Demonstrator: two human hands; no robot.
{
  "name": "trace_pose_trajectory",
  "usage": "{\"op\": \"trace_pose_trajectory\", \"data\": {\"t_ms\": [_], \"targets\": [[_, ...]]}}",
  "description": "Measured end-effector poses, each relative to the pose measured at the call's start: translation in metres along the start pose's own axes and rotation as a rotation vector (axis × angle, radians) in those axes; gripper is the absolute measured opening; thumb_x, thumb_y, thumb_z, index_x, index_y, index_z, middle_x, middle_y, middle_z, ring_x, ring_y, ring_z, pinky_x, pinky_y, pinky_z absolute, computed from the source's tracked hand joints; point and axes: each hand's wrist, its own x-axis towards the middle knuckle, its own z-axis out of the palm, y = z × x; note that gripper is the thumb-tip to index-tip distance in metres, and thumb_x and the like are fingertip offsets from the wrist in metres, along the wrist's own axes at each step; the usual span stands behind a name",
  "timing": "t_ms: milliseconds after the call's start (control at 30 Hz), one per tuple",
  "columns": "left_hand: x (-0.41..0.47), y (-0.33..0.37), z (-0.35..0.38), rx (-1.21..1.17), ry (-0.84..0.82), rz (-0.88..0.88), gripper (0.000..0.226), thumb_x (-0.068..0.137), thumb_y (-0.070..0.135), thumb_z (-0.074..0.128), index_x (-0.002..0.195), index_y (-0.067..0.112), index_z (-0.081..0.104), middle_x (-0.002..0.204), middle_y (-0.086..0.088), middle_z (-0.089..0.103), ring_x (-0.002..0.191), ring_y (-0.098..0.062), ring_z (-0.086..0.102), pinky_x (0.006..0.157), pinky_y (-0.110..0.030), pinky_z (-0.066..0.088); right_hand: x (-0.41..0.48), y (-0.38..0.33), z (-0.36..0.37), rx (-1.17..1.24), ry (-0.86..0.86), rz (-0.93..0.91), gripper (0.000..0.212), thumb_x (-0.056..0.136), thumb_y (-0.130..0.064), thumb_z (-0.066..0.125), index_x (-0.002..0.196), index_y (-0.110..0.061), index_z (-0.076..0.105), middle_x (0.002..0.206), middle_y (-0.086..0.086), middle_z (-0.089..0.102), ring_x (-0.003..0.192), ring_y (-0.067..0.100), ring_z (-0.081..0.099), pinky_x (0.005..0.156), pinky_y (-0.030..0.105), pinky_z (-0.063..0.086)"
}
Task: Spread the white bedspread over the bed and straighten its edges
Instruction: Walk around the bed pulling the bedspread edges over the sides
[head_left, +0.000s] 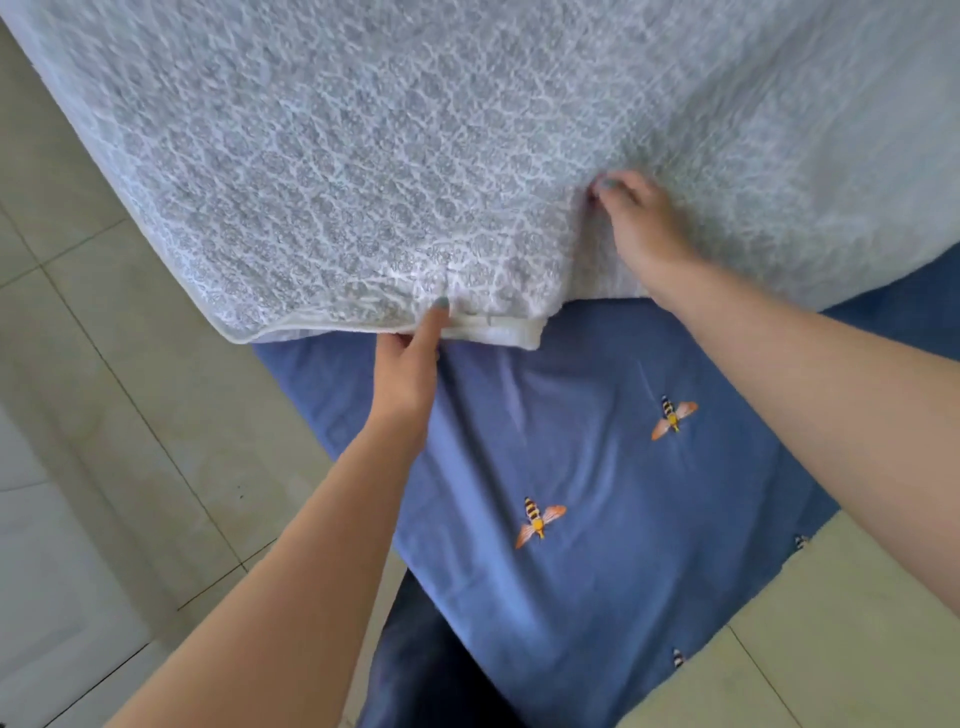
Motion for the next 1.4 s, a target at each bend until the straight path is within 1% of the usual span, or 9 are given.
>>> {"op": "trace_pose_trajectory", "data": {"t_ms": [133,367,600,733,967,1067,1167,1300,1400], "targets": [[0.039,0.029,0.034,0.077,-0.190,0.010,0.043,0.086,0.043,0.064,0.121,0.019,0.055,0.106,0.014,0.065,0.098,0.006,0.062,0.086,-0.013,0.046,0.044,0.004,-0.001,-0.302,-0.375,-0.019,0.064,0.093,-0.015,0.051,0.149,-0.033,0.024,0.155,-0.001,0.030,0.134,0.018,0.039,0.103,0.031,0.036],[0.076,0.030,0.069,0.259,-0.175,-0.107,0.027,0.089,0.032,0.063,0.071,0.014,0.054,0.060,0.004,0.047,0.054,-0.010,0.044,0.049,-0.014,0.036,0.051,0.032,0.010,-0.551,-0.466,-0.144,0.118,0.068,-0.028,0.085,0.151,-0.029,0.001,0.156,0.005,0.018,0.139,0.025,0.029,0.110,0.037,0.031],[0.061,0.015,0.065,0.023,0.039,-0.147,0.040,0.097,0.039,0.045,0.131,0.017,0.052,0.123,0.002,0.063,0.113,-0.015,0.059,0.101,-0.039,0.047,0.004,0.063,-0.003,-0.420,-0.167,-0.286,0.067,0.077,-0.033,0.078,0.134,-0.024,0.044,0.149,-0.008,0.037,0.134,0.011,0.037,0.108,0.025,0.029],[0.035,0.008,0.071,0.057,0.070,-0.107,0.033,0.100,0.037,0.040,0.129,0.023,0.048,0.113,0.013,0.059,0.101,-0.003,0.056,0.087,-0.024,0.044,-0.033,0.092,-0.014,-0.316,0.036,-0.283,0.043,0.083,-0.025,0.073,0.121,-0.018,0.055,0.138,-0.003,0.047,0.130,0.010,0.040,0.107,0.023,0.031],[-0.039,-0.035,0.054,0.168,0.066,-0.049,0.020,0.100,0.037,0.039,0.115,0.035,0.052,0.114,0.012,0.062,0.113,-0.013,0.057,0.100,-0.039,0.045,-0.072,0.154,-0.033,0.069,0.332,0.163,0.024,0.091,0.001,0.047,0.110,-0.010,0.057,0.114,0.003,0.049,0.100,0.015,0.052,0.084,0.022,0.046],[-0.086,-0.064,0.061,0.180,0.019,-0.101,0.032,0.101,0.034,0.037,0.125,0.019,0.052,0.111,-0.001,0.063,0.108,-0.024,0.060,0.079,-0.032,0.050,-0.076,0.171,-0.044,0.176,0.344,0.298,0.020,0.091,0.004,0.042,0.097,-0.009,0.056,0.101,0.003,0.053,0.089,0.019,0.052,0.068,0.026,0.046],[-0.131,-0.103,0.067,0.162,0.149,-0.207,0.035,0.101,0.036,0.037,0.126,0.016,0.052,0.107,0.000,0.064,0.096,-0.018,0.062,0.064,-0.021,0.048,-0.078,0.187,-0.066,0.343,0.384,0.460,0.037,0.089,0.007,0.041,0.122,-0.008,0.050,0.124,0.009,0.054,0.095,0.017,0.055,0.080,0.025,0.046],[-0.174,-0.132,0.060,-0.260,0.171,-0.251,0.043,0.088,0.037,0.062,0.126,0.019,0.057,0.106,0.005,0.070,0.087,-0.010,0.067,0.065,-0.024,0.051,-0.090,0.197,-0.111,0.669,0.180,0.643,0.036,0.085,0.004,0.047,0.115,-0.011,0.059,0.108,0.006,0.063,0.085,0.016,0.062,0.062,0.025,0.055],[-0.192,-0.129,0.057,-0.049,-0.038,-0.179,0.046,0.054,0.029,0.085,0.093,0.015,0.066,0.085,-0.004,0.059,0.079,-0.016,0.049,0.067,-0.031,0.037,-0.100,0.201,-0.140,0.888,-0.021,0.658,0.027,0.083,-0.015,0.059,0.110,-0.016,0.060,0.105,0.001,0.061,0.086,0.016,0.059,0.064,0.021,0.048]]}}
